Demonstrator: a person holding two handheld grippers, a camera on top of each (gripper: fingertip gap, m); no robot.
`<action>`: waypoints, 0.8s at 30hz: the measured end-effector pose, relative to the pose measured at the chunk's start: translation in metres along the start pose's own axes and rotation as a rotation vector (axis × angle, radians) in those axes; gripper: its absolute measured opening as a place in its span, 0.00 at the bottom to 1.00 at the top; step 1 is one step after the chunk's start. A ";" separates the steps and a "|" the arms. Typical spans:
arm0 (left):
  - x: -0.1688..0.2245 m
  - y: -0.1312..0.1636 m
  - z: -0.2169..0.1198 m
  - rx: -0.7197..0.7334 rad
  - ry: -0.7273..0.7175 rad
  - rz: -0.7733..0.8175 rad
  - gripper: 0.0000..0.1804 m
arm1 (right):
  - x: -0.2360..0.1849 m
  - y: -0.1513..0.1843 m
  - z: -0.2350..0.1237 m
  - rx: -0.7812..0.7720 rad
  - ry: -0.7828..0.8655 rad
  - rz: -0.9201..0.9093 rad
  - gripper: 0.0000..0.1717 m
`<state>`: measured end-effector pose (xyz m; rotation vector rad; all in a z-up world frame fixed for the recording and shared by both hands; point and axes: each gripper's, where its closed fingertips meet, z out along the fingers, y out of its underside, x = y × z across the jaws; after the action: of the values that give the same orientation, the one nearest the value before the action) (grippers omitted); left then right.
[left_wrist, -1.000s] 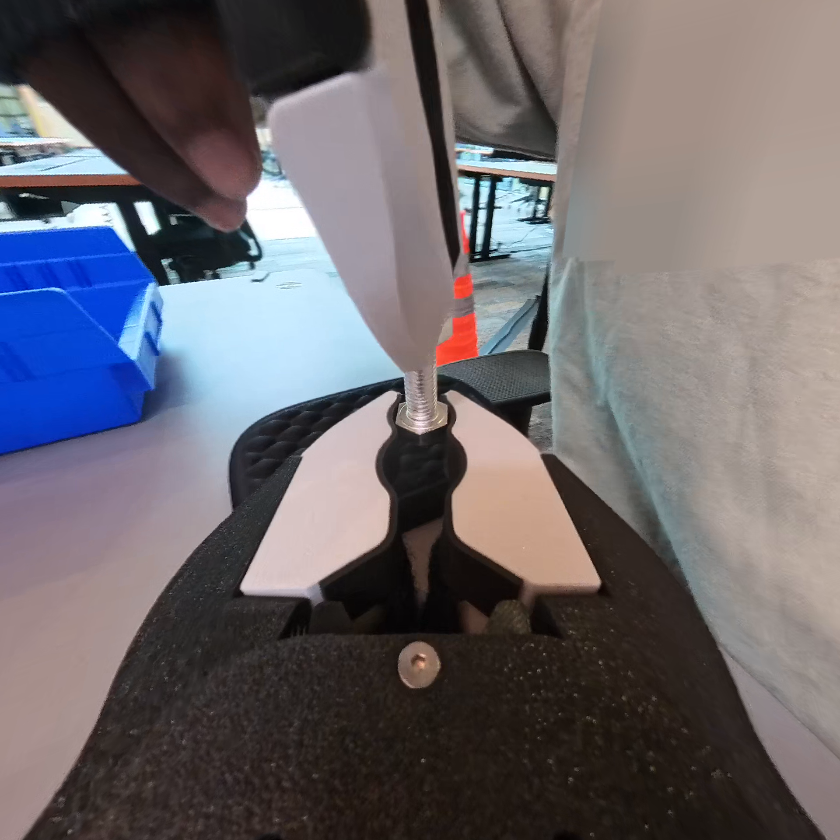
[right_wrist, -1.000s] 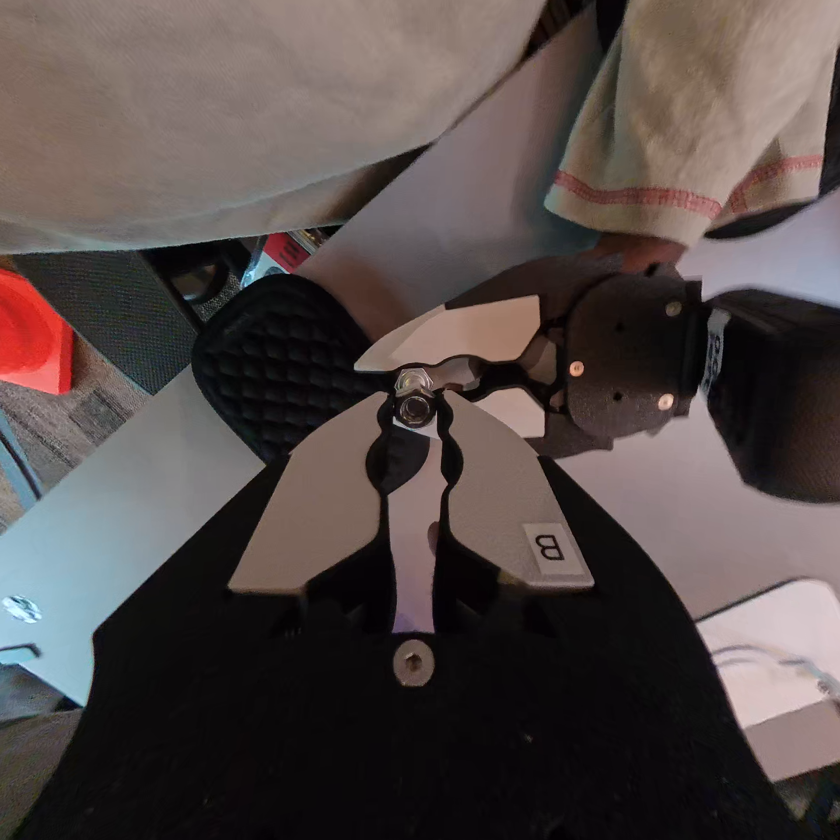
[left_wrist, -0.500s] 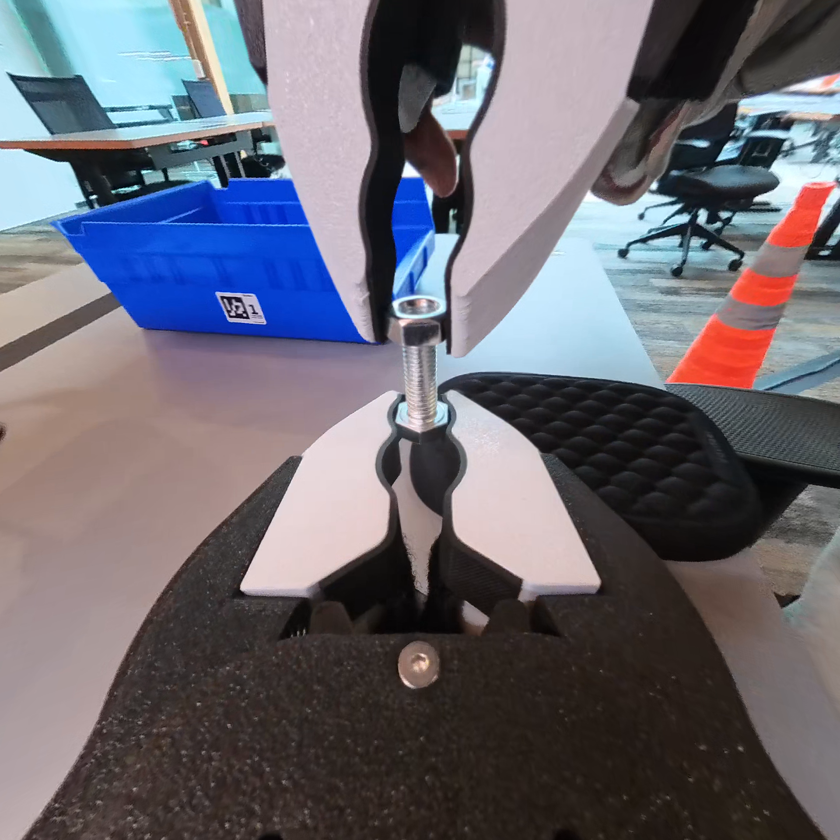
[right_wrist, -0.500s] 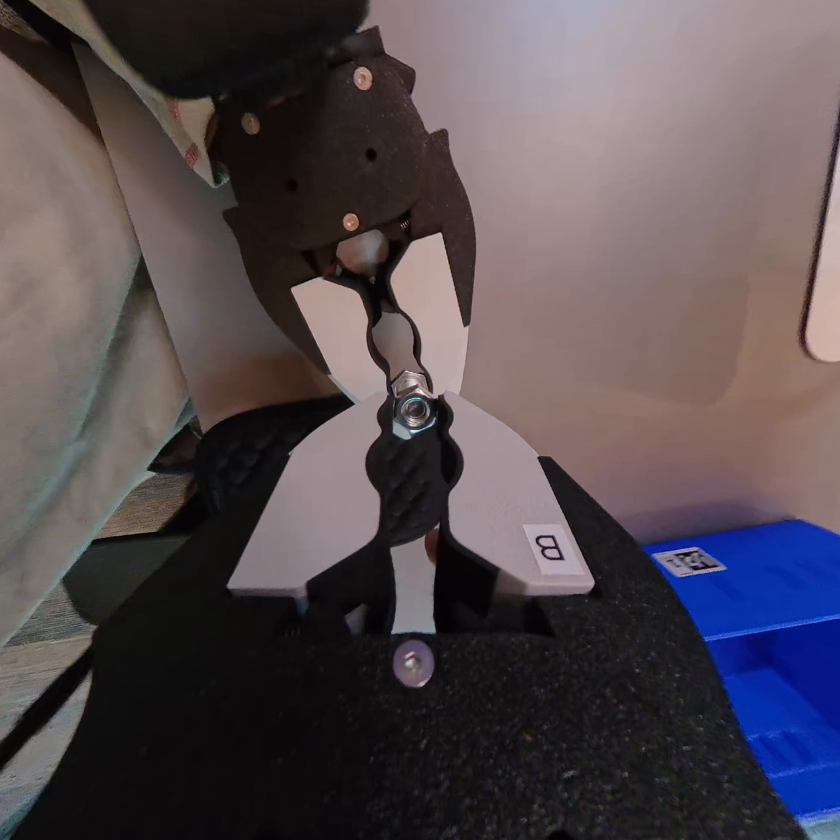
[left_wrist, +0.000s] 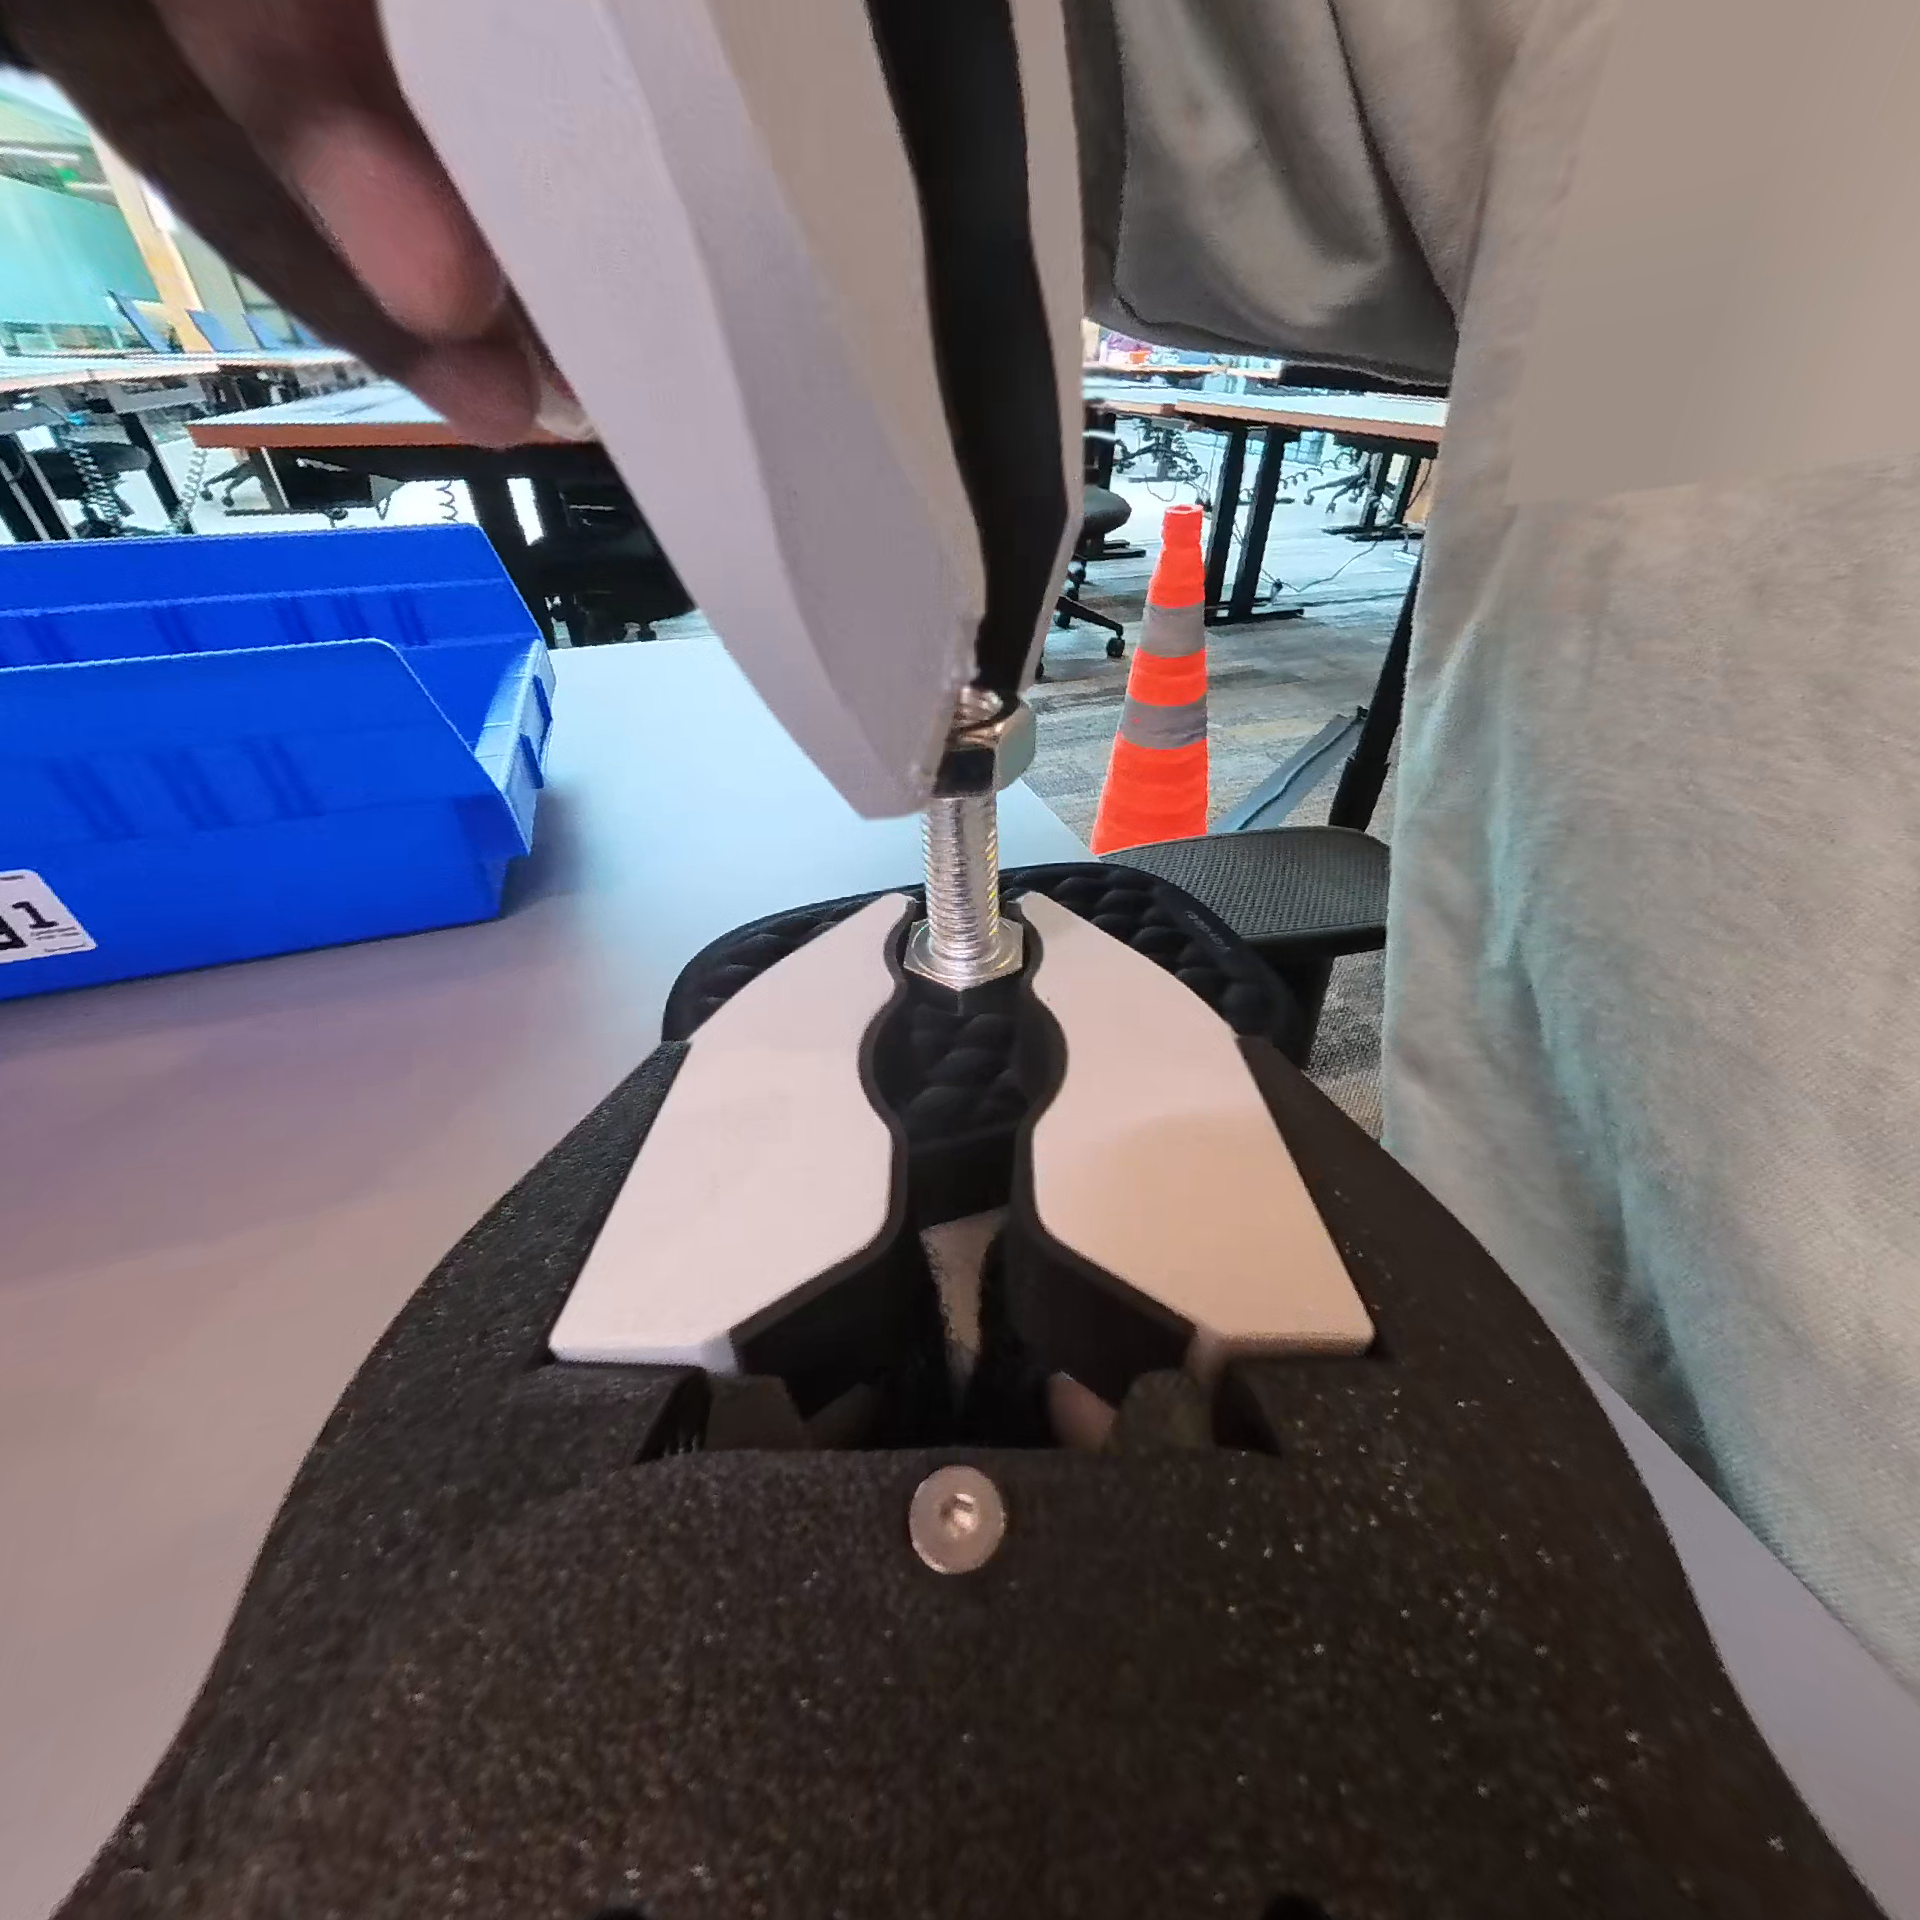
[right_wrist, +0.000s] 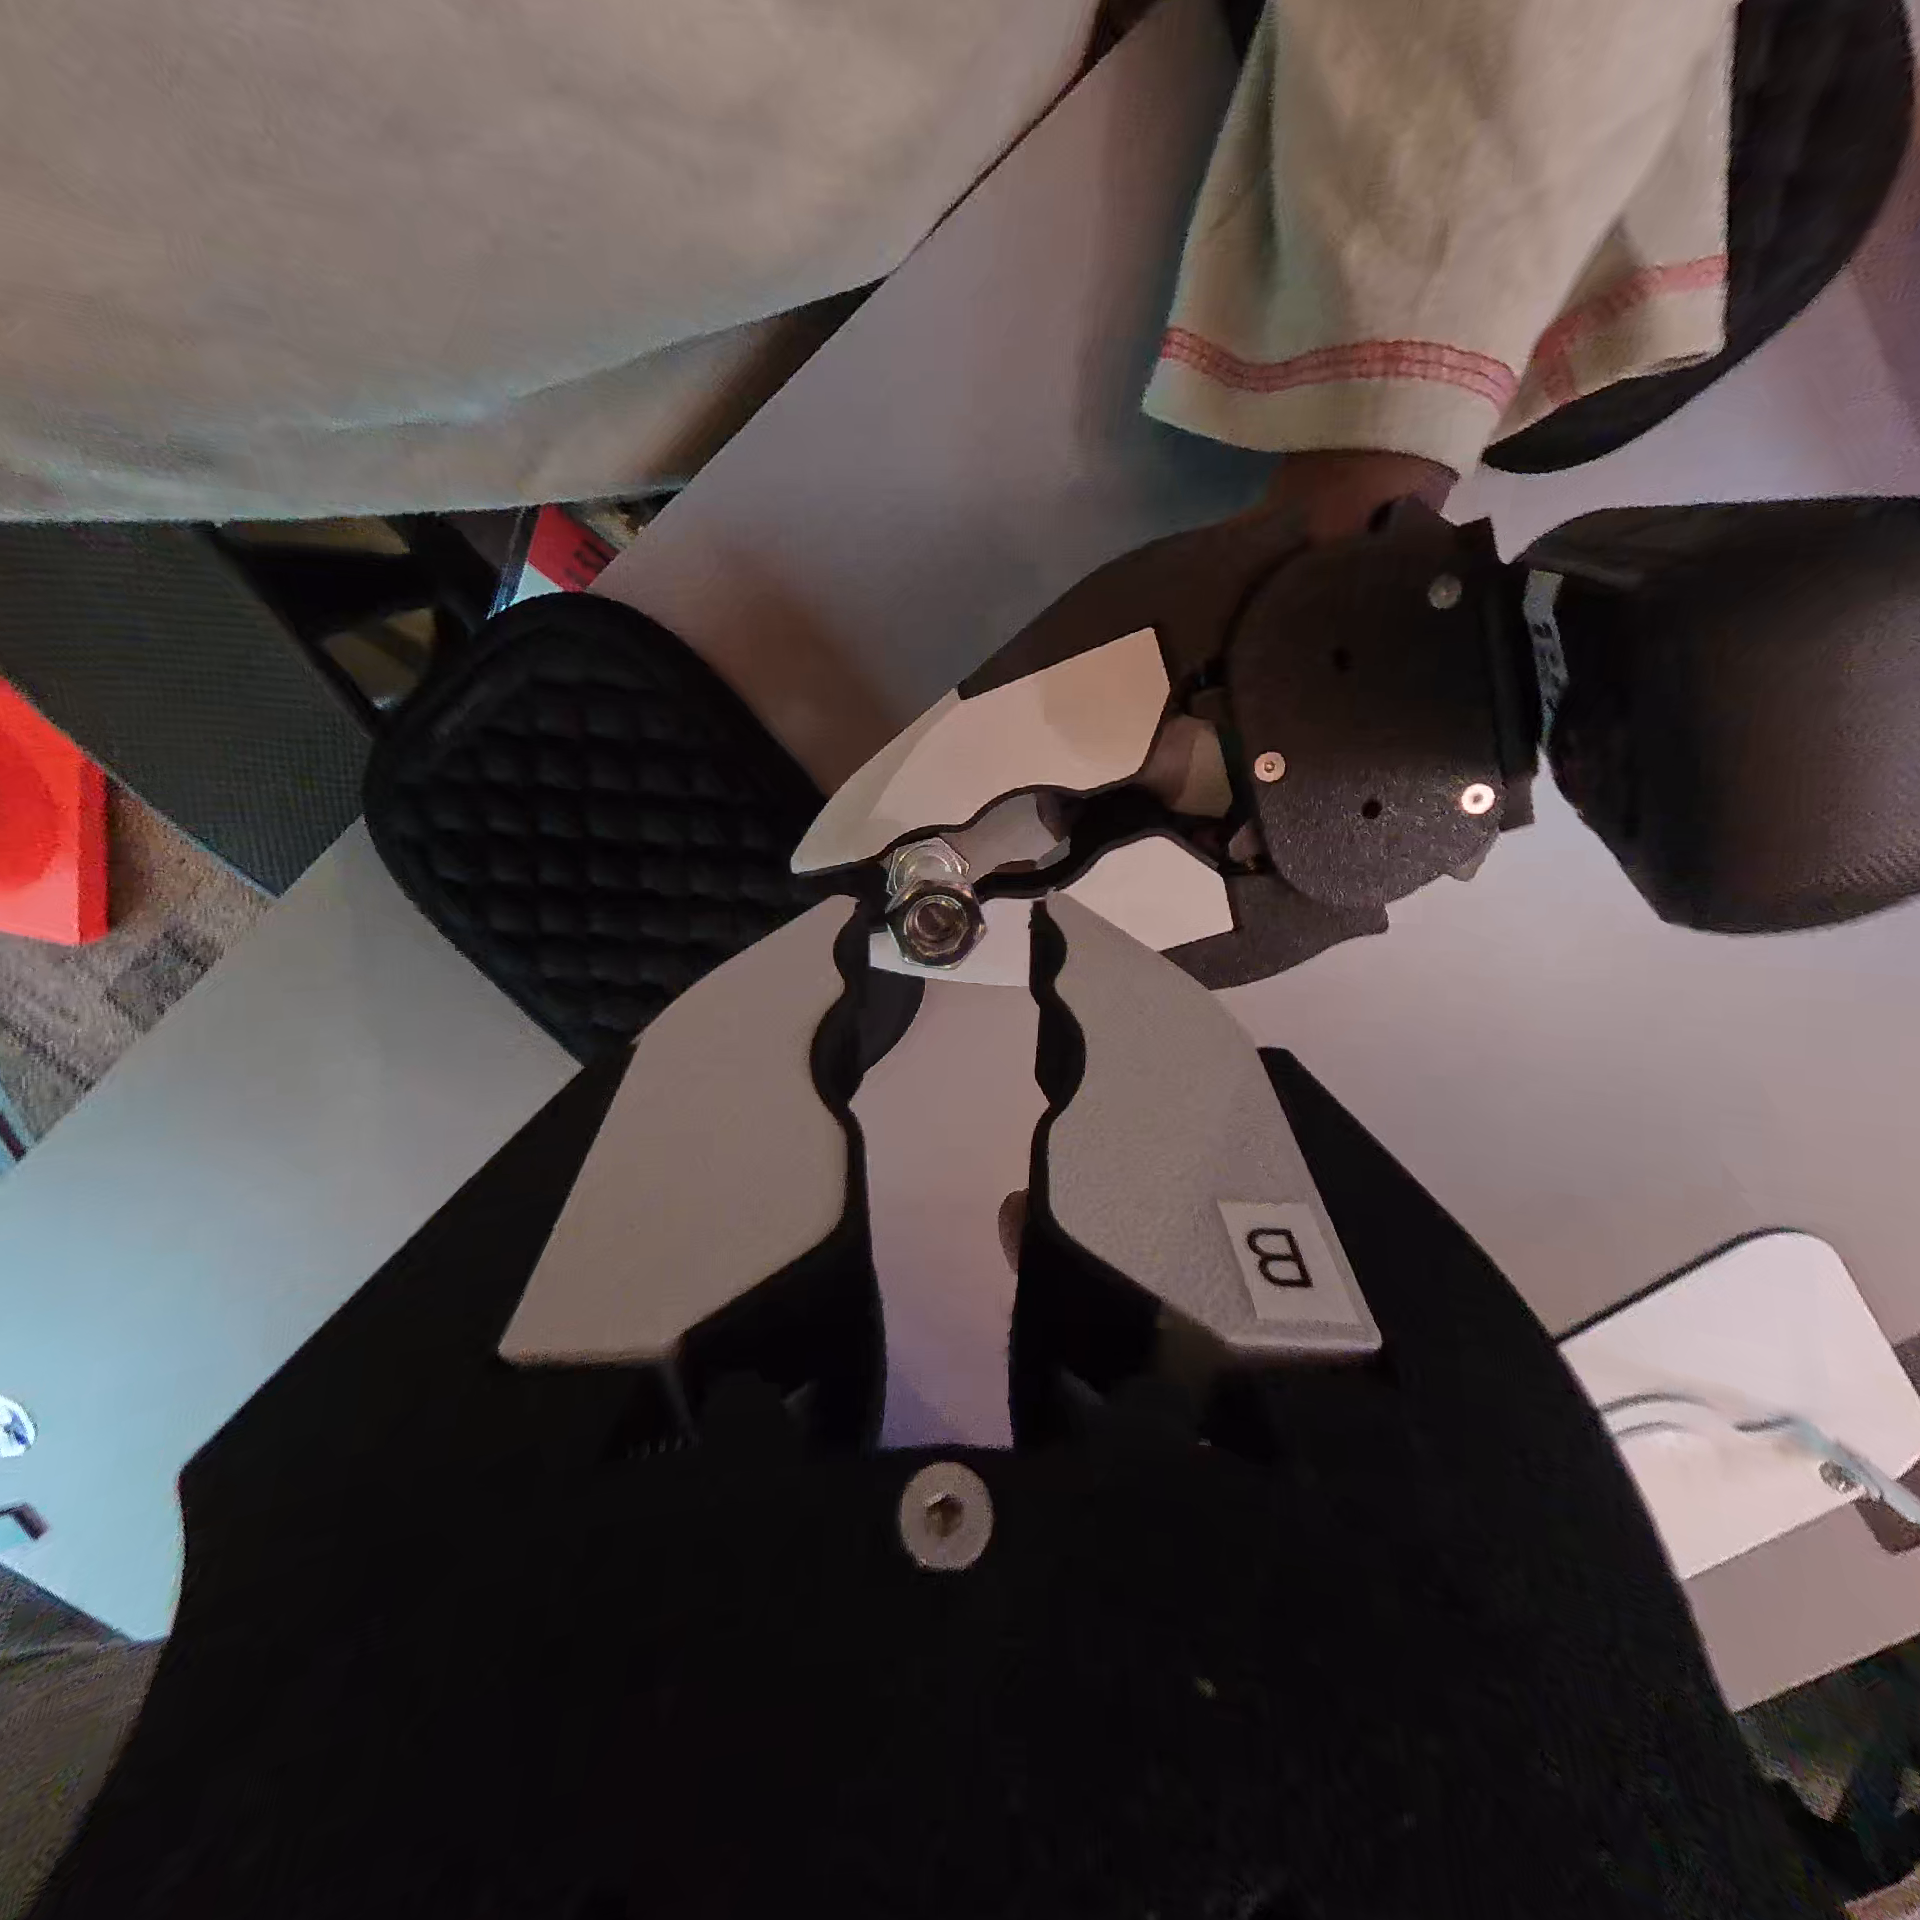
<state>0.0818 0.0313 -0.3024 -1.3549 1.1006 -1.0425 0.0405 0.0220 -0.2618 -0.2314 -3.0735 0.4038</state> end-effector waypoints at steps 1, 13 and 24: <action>0.000 0.000 0.000 0.001 0.005 0.000 0.08 | 0.000 0.001 0.002 -0.013 -0.008 -0.007 0.15; -0.026 -0.004 -0.007 0.036 -0.223 -0.006 0.08 | 0.014 0.017 0.002 0.021 0.315 0.891 0.11; -0.010 -0.002 -0.002 0.018 -0.085 0.000 0.08 | 0.008 0.000 -0.024 0.064 0.126 0.096 0.18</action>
<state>0.0776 0.0404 -0.3003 -1.3725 1.0263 -0.9831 0.0335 0.0298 -0.2382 -0.3869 -2.9292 0.4711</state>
